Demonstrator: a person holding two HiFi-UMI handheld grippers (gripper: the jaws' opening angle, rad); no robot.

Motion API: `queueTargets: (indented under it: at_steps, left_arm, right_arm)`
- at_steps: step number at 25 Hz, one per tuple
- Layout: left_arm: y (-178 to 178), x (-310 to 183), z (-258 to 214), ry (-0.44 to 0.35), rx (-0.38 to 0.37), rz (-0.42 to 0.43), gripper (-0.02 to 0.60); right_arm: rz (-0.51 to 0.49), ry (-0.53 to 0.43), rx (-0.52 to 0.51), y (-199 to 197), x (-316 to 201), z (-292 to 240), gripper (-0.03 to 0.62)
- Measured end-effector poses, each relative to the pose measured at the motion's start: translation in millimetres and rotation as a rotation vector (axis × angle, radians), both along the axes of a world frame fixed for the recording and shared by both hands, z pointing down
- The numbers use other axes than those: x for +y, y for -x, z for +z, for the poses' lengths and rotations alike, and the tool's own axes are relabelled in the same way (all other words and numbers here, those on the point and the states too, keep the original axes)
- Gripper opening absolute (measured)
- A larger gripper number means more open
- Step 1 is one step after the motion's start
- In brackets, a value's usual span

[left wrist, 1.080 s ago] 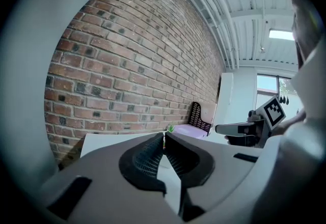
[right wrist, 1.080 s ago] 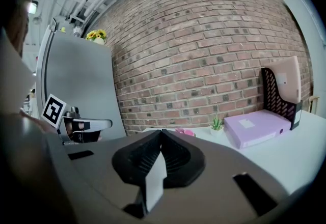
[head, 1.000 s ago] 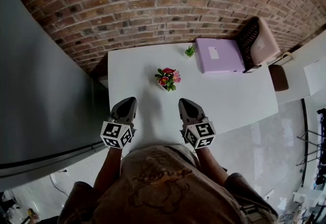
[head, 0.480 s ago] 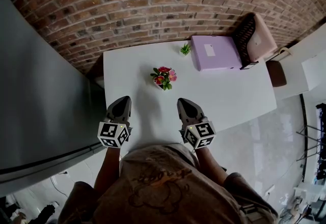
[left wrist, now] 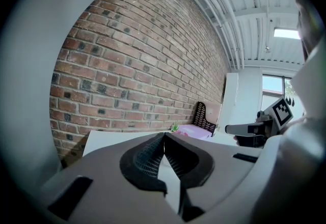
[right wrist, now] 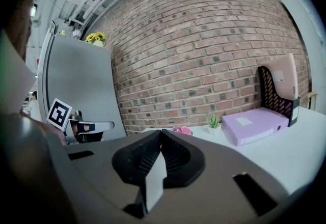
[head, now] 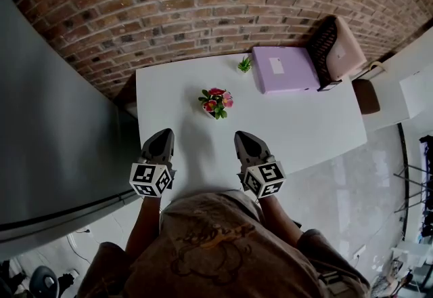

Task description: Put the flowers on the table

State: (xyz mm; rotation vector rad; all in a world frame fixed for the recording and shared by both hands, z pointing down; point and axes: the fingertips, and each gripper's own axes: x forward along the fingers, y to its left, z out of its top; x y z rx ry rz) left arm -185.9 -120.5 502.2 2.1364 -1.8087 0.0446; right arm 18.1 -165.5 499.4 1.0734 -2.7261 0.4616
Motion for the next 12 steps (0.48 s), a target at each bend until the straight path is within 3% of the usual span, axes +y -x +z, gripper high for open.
queueTargets:
  at_steps: [12]
  left_arm:
    - [-2.4,1.4,4.3,0.021,0.012,0.001,0.023]
  right_arm:
    - [0.013,0.006,-0.004,-4.5,2.8,1.1,0.003]
